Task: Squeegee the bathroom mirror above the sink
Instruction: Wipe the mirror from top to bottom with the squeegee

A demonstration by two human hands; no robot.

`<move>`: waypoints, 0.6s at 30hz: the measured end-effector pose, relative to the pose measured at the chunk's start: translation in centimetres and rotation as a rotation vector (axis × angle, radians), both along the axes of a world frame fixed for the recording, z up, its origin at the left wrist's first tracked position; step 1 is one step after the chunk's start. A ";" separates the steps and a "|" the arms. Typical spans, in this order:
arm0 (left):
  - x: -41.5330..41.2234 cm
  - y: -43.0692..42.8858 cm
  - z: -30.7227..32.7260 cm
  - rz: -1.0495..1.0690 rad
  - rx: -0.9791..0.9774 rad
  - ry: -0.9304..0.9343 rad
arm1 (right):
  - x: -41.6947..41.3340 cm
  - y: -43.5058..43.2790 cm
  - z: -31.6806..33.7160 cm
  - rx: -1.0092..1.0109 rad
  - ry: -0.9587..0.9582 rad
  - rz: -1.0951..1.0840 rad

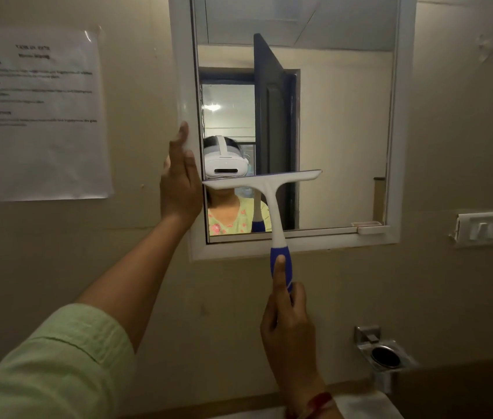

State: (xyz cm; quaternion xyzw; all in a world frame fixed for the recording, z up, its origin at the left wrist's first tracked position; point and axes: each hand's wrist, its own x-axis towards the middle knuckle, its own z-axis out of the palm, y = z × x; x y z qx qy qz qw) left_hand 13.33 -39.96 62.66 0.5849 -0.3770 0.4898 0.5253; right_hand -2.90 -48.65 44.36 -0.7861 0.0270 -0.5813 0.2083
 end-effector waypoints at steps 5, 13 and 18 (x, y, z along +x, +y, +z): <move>0.0 0.0 0.0 -0.011 0.010 0.002 | -0.3 0.2 -1.2 0.013 0.025 0.022; 0.4 -0.2 0.1 0.008 0.001 -0.041 | -0.9 0.3 -3.3 0.013 0.043 -0.031; 0.4 -0.2 0.0 0.007 0.011 -0.063 | -1.3 0.4 -4.4 0.022 0.047 -0.060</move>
